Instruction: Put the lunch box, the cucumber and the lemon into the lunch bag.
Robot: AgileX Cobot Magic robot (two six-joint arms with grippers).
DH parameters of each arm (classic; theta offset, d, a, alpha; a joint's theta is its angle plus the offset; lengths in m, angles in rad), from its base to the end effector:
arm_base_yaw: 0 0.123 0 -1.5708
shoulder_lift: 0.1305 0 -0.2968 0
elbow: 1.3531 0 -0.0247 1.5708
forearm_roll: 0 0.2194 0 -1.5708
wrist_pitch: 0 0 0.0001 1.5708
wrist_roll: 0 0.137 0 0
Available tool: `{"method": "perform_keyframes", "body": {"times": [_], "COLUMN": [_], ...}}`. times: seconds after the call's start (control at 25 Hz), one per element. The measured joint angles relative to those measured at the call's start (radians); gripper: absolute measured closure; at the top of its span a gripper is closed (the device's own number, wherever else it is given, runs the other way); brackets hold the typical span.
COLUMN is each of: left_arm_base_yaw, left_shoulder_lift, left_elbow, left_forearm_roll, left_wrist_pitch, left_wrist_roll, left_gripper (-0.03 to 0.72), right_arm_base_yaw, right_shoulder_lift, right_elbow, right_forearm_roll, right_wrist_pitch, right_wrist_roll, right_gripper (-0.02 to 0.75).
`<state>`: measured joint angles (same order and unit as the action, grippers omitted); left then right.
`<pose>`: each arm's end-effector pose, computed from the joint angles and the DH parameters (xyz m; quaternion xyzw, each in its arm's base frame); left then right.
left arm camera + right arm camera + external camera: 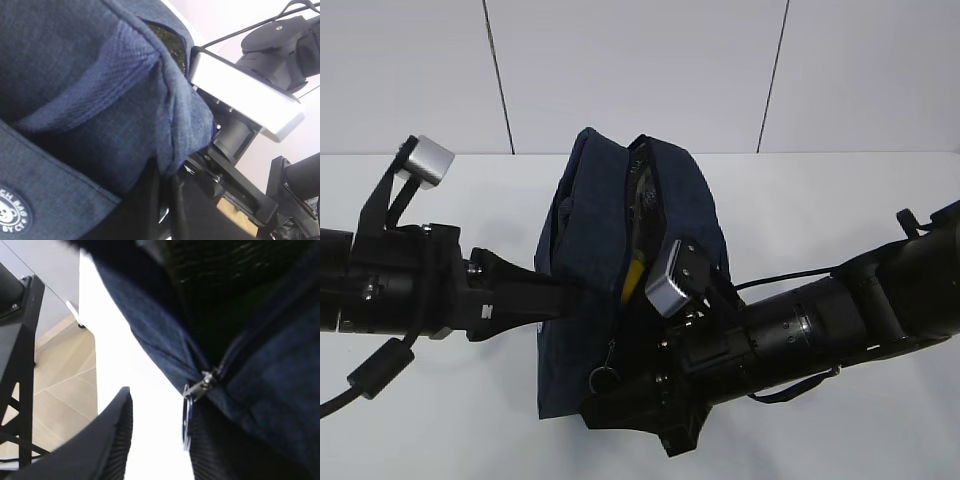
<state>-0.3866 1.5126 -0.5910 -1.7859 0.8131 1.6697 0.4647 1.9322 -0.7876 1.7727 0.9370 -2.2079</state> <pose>0.2097 -0.1904 0.2176 0.2492 0.8003 -0.4509 0.3068 0.2452 0.2440 0.1459 -0.4665 0.7076 0.4325 0.3078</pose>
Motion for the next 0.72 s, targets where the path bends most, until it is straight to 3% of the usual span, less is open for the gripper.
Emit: {"method": "perform_keyframes", "body": {"times": [0.72], "left_arm_base_yaw": [0.000], "left_shoulder_lift": [0.000], "left_elbow": [0.000], "left_forearm_roll": [0.000], "left_wrist_pitch": [0.000], "left_wrist_roll": [0.000], "left_gripper": [0.692], "right_arm_base_yaw": [0.000], "right_shoulder_lift": [0.002], "right_elbow": [-0.018], "right_forearm_roll": [-0.006], "right_wrist_pitch": [0.001], "right_wrist_roll": [0.059], "right_gripper": [0.456]}}
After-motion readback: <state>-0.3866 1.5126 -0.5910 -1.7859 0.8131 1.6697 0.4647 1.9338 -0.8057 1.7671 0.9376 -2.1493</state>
